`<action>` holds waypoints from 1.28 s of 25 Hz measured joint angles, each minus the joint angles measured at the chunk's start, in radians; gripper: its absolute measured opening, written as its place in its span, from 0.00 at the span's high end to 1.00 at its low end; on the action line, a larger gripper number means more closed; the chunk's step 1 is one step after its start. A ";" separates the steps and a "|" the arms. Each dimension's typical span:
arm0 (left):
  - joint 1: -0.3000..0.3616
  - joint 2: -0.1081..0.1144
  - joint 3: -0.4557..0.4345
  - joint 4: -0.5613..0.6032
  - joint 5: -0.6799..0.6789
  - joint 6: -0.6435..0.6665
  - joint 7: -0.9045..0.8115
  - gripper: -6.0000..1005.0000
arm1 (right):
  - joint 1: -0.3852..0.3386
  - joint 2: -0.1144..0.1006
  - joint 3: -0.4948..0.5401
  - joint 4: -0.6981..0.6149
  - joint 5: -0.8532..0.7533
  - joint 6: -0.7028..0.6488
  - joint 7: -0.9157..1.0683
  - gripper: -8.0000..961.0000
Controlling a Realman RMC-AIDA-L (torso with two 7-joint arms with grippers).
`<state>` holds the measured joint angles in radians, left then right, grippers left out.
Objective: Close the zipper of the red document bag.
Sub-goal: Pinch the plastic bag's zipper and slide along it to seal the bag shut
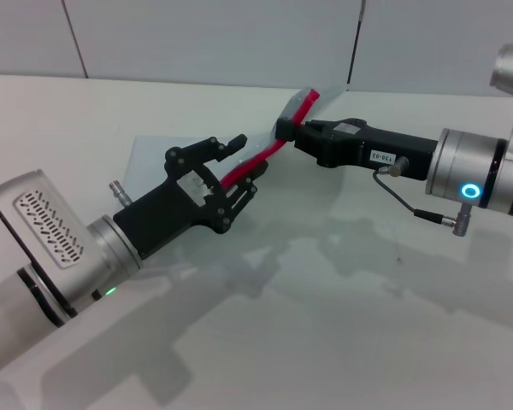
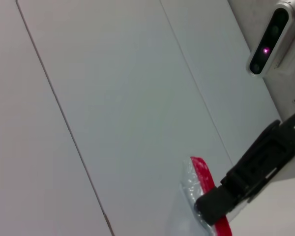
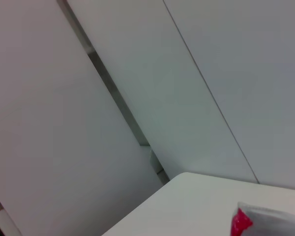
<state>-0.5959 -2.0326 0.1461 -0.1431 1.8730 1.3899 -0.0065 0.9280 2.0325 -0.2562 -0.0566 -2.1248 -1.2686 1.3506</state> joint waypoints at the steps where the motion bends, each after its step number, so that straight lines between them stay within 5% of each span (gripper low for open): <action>1: 0.000 0.000 -0.001 -0.002 0.000 -0.004 0.005 0.63 | 0.000 0.000 0.000 0.000 0.000 0.000 0.000 0.97; 32: 0.027 -0.006 -0.055 -0.111 -0.030 -0.017 0.330 0.64 | 0.006 -0.001 -0.009 0.012 0.005 0.008 0.001 0.96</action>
<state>-0.5692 -2.0387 0.0915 -0.2538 1.8435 1.3727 0.3240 0.9345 2.0317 -0.2647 -0.0448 -2.1202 -1.2605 1.3514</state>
